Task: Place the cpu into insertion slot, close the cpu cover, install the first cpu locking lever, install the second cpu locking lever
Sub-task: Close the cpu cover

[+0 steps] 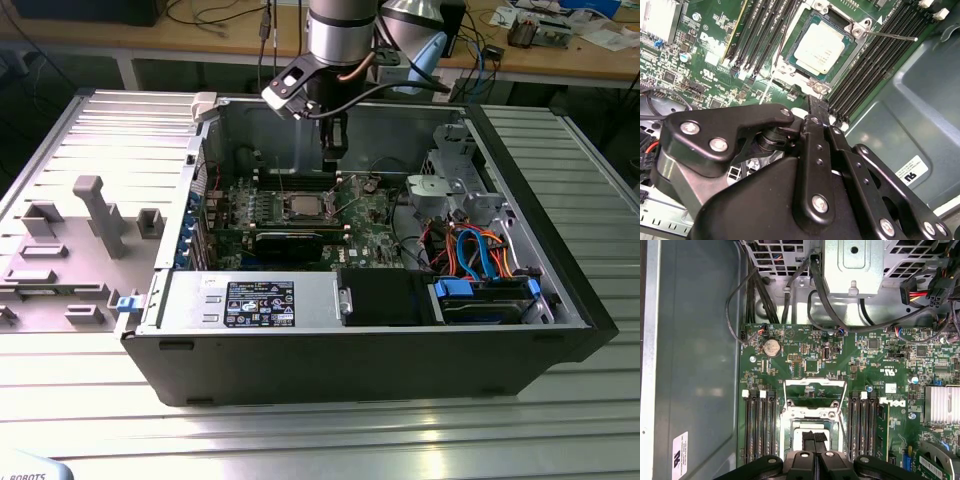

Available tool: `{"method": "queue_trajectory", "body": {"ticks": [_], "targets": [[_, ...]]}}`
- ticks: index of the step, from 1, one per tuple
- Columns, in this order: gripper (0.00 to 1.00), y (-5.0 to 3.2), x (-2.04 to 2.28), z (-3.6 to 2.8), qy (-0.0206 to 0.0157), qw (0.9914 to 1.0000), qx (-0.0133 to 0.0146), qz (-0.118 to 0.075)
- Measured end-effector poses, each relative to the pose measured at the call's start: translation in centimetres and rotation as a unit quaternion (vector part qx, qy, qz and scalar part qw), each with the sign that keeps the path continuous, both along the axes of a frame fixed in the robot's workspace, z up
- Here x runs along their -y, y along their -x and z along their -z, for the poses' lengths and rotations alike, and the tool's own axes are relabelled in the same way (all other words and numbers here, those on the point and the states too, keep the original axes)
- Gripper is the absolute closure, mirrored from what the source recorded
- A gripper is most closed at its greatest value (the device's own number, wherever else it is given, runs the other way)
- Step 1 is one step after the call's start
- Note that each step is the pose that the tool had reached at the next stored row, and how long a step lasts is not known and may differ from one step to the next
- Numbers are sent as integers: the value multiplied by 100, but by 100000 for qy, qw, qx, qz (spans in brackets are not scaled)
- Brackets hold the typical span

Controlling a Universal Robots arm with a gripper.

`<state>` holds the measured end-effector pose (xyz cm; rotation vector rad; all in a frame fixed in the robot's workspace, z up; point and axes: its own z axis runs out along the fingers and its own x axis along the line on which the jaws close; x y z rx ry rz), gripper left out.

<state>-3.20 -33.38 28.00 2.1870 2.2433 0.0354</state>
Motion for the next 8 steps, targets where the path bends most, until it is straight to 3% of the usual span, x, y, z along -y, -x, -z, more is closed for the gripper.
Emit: {"method": "queue_trajectory", "body": {"ticks": [8], "targets": [[89, -20, 0, 0, -5, 100000, 1, -2]]}}
